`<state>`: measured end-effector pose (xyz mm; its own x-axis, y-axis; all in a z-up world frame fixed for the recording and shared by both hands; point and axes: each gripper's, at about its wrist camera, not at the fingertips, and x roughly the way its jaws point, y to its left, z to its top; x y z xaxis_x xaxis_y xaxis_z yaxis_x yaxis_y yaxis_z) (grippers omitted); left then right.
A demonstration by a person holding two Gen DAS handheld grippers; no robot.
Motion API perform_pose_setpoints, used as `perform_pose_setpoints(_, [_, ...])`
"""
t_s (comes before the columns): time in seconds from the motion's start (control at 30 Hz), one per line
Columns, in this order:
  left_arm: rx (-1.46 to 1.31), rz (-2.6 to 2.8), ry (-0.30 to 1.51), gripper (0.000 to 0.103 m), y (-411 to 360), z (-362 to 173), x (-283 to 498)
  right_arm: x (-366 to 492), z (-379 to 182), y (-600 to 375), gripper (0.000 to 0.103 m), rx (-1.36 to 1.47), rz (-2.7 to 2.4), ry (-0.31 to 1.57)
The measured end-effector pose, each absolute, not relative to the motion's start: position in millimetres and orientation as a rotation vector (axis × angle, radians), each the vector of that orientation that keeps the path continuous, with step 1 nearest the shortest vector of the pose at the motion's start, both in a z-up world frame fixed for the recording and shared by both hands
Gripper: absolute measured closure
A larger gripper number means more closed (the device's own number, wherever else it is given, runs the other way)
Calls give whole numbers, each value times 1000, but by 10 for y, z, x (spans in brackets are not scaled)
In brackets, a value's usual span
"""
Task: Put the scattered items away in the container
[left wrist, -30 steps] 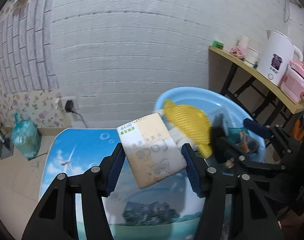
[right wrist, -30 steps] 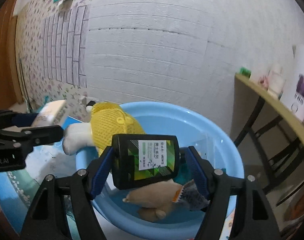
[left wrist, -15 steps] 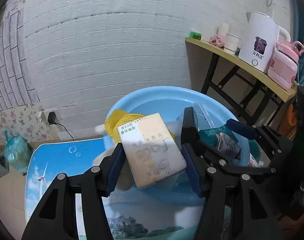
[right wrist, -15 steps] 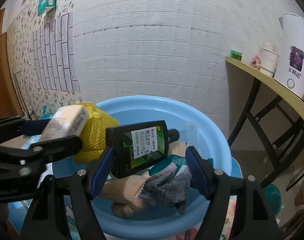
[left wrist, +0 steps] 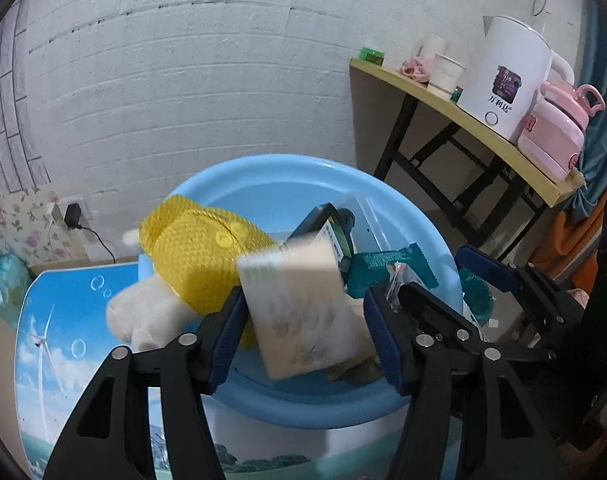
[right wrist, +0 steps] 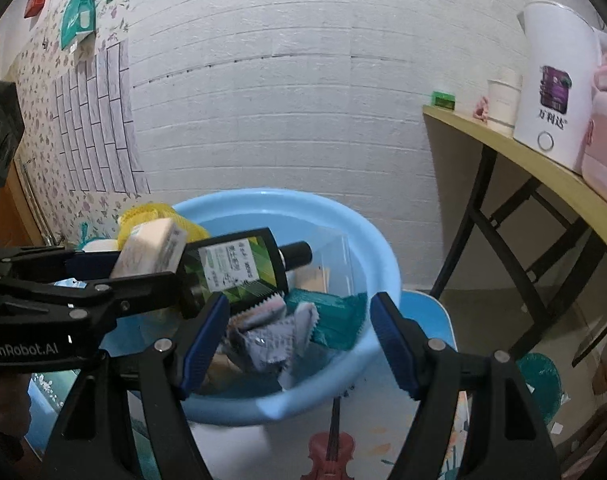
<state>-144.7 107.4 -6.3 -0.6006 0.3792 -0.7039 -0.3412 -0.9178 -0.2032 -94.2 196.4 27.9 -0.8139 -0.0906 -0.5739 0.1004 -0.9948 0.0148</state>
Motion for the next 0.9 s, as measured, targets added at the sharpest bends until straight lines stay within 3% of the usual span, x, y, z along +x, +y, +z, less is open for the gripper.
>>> perform_pose_setpoints(0.1, [-1128,2500,-78,23,1076,-53,-1411,-926,275,2022,31,932,-2886,-29])
perform_pose_setpoints(0.17, [-1119,2517,-75,20,1065,-26,-1373,-908,281,2060,30,934,-2885,-54])
perform_pose_setpoints(0.9, [-1100,2670,-87,6,721,308,-918,-551,557,1927,29,929,-2801,-139])
